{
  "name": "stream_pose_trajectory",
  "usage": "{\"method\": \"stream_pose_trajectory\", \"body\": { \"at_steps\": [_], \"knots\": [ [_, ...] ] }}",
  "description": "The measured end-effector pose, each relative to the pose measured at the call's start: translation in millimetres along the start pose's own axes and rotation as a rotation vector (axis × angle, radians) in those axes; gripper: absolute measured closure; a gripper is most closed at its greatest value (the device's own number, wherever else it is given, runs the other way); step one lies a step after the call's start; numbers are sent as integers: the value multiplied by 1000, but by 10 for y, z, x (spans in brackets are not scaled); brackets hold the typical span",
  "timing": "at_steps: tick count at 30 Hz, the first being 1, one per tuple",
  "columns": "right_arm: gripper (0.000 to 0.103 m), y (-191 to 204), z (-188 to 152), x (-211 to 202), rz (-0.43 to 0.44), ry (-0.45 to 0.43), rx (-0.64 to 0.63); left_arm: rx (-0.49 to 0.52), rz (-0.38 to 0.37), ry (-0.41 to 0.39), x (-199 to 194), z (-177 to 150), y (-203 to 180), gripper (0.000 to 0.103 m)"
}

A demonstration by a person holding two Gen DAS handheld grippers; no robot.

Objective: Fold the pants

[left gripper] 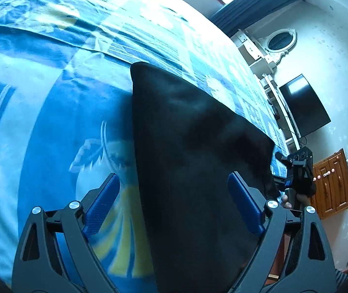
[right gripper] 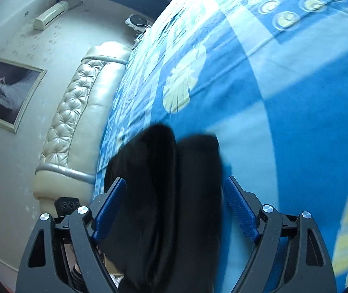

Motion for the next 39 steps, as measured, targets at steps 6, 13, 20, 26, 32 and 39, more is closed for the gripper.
{"method": "stream_pose_trajectory", "body": {
  "at_steps": [6, 13, 20, 26, 32, 39],
  "knots": [
    [20, 43, 87, 302, -1, 45, -19, -31, -40, 34, 332, 191, 60, 13],
    [45, 45, 23, 401, -35, 90, -104, -109, -122, 20, 451, 329, 107, 27],
    [64, 47, 35, 311, -22, 30, -106, -57, -50, 14, 520, 339, 131, 66],
    [69, 169, 108, 274, -20, -19, -159, 44, 28, -10, 516, 441, 0, 77],
    [69, 196, 247, 298, -14, -61, -181, 133, 92, -44, 573, 631, -72, 79],
    [70, 277, 547, 488, -15, -93, -199, 200, 162, -58, 748, 952, -84, 79]
  ]
}}
Point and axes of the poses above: each gripper's, at about its wrist camera, not at the fingertips, and x roughly the way its jaws point, y to its left, z to its top, the point moved 9 cm from there along x, roughly the way its jaws point, and after that the axes turned 13 degrees about -y, right-handed, at the moved point
